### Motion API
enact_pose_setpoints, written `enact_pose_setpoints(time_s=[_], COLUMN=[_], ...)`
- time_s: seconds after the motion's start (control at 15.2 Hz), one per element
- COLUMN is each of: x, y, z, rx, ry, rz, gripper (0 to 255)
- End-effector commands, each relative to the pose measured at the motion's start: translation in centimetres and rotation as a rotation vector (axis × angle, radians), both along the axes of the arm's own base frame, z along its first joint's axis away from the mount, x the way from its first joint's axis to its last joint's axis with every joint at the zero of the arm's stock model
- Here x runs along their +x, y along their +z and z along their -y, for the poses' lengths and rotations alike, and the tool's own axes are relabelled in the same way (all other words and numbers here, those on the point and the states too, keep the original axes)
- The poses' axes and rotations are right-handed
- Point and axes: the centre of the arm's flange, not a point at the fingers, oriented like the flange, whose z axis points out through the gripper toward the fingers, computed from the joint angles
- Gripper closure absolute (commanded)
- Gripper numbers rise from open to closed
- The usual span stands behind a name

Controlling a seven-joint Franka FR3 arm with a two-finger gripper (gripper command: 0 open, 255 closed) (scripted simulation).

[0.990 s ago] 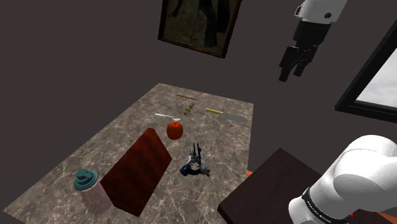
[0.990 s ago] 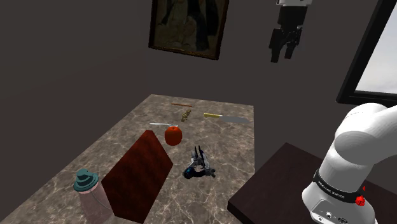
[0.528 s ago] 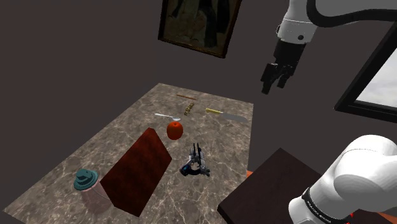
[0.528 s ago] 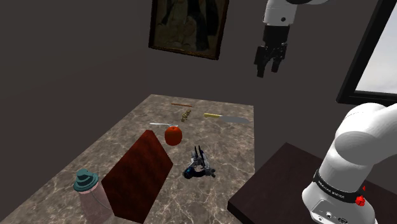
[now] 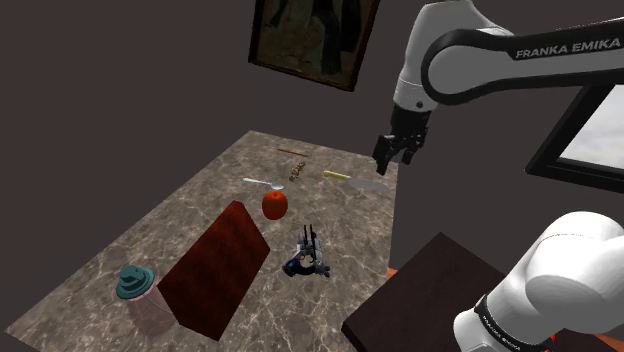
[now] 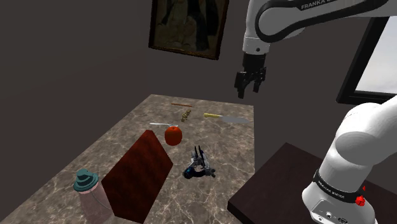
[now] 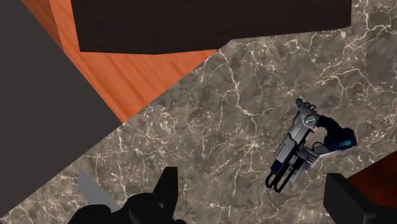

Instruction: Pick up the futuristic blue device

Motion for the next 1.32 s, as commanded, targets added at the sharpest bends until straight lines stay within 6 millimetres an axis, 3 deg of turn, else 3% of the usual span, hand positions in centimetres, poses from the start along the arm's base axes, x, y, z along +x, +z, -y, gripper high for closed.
enact_pose_setpoints(time_s=[0.0, 1.25], x=[1.6, 13.5], y=[-2.3, -23.1], z=[-1.2, -8.9], rx=[-0.002, -0.022], ry=[-0.005, -0.052], rz=[0.002, 0.000], gripper=[0, 0])
